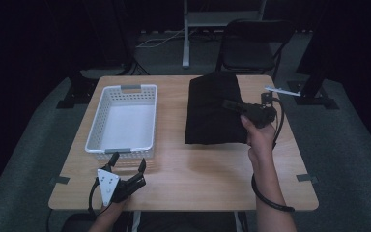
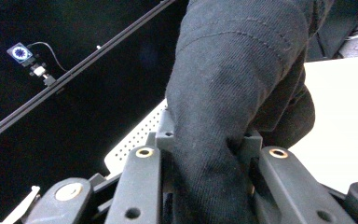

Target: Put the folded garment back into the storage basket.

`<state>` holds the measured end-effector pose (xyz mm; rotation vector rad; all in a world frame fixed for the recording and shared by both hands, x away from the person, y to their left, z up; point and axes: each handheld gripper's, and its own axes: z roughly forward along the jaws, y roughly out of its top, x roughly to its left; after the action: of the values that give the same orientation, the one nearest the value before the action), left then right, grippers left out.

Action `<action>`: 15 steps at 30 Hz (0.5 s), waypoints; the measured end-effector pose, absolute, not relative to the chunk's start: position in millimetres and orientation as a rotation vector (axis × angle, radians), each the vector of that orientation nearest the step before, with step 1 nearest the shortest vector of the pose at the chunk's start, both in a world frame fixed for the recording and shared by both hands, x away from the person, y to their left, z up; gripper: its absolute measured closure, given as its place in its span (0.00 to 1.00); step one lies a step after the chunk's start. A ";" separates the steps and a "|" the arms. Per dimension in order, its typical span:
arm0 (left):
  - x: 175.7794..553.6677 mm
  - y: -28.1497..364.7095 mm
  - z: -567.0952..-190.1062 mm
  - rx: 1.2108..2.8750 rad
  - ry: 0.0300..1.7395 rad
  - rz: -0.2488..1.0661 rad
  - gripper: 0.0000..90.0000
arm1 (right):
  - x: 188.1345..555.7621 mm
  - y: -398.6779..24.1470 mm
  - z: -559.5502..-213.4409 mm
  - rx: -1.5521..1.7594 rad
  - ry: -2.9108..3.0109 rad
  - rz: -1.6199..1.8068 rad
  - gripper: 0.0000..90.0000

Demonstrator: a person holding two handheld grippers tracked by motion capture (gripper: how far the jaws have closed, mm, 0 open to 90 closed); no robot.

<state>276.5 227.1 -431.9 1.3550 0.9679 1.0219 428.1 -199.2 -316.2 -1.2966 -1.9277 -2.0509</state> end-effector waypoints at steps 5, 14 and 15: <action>276.4 227.1 -431.9 1.354 0.968 1.022 0.13 | 432.4 -183.9 -312.8 -1.254 -1.938 -2.039 0.80; 276.2 227.3 -431.9 1.354 0.968 1.021 0.13 | 440.5 -158.7 -310.1 -1.209 -1.925 -2.046 0.80; 276.3 227.2 -432.0 1.352 0.967 1.021 0.13 | 441.6 -155.6 -309.8 -1.197 -1.927 -2.049 0.80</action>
<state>276.3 227.2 -432.0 1.3518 0.9674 1.0213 441.6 -155.6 -309.8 -1.1967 -1.9273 -2.0491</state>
